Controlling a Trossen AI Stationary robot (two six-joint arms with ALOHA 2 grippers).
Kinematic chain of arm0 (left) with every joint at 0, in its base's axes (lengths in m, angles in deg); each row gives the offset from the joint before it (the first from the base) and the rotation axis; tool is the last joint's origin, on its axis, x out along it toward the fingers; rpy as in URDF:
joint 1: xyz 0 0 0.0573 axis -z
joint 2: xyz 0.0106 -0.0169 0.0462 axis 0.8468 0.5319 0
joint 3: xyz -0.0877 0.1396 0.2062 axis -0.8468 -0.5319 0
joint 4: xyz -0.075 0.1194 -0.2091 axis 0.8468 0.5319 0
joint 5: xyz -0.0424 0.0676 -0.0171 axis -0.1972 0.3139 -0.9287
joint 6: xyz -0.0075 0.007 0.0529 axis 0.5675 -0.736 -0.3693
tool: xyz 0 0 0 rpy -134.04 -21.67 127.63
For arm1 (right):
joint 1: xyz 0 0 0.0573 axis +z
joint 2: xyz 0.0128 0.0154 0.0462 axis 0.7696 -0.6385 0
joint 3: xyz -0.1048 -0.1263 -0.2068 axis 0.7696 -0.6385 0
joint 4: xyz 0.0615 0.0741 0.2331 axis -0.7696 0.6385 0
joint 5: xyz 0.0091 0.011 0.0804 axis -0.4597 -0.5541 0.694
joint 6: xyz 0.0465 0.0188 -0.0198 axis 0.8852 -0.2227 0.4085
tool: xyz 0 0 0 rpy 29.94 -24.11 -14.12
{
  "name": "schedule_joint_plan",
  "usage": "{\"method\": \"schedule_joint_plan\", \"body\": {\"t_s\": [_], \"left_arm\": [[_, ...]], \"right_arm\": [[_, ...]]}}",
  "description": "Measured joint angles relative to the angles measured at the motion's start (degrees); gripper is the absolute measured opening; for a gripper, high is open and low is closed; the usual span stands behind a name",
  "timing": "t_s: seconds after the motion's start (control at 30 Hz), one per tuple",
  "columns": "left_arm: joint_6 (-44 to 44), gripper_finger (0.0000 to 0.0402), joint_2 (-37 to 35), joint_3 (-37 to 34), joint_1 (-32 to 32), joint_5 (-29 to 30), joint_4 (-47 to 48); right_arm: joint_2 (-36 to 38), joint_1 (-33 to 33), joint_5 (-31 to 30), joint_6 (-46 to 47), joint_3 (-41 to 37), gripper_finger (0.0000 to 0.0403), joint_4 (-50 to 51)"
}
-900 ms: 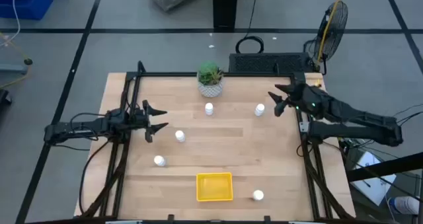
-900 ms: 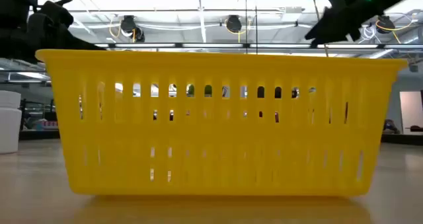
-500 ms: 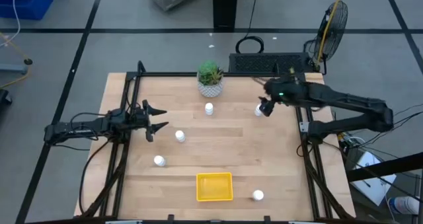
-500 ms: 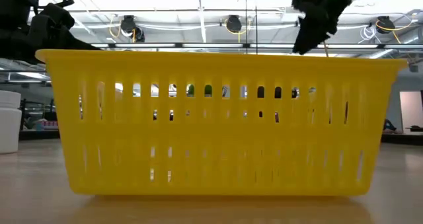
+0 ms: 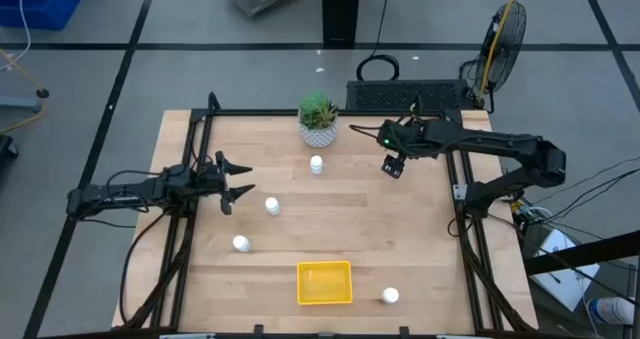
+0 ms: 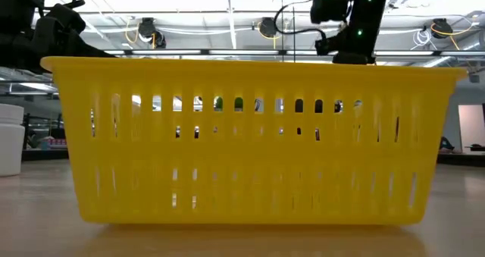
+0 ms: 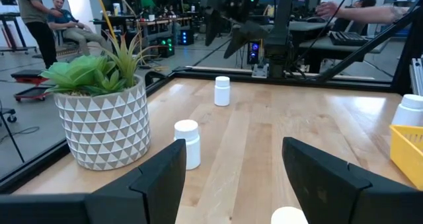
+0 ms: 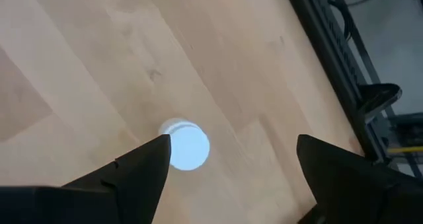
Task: Pick and place pill bottles into a basket
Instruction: Put the white pill bottle into the yellow basket
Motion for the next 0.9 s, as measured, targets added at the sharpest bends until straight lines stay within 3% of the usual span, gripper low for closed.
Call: {"method": "schedule_joint_plan", "body": {"t_s": [0.33, 0.67, 0.9], "left_arm": [[0.73, 0.0253, 0.00, 0.00, 0.01, 0.01, 0.07], [0.81, 0.0253, 0.00, -0.02, 0.02, 0.03, 0.11], [0.81, 0.0253, 0.00, 0.00, 0.00, 0.03, 0.13]], "right_arm": [[-4.55, -0.52, 7.53, 1.65, 0.00, 0.0322, -2.02], [-5.65, 0.24, 7.71, 2.98, -0.09, 0.0322, 0.31], [-5.65, 0.24, 8.92, 3.27, -4.69, 0.0322, -2.45]]}}
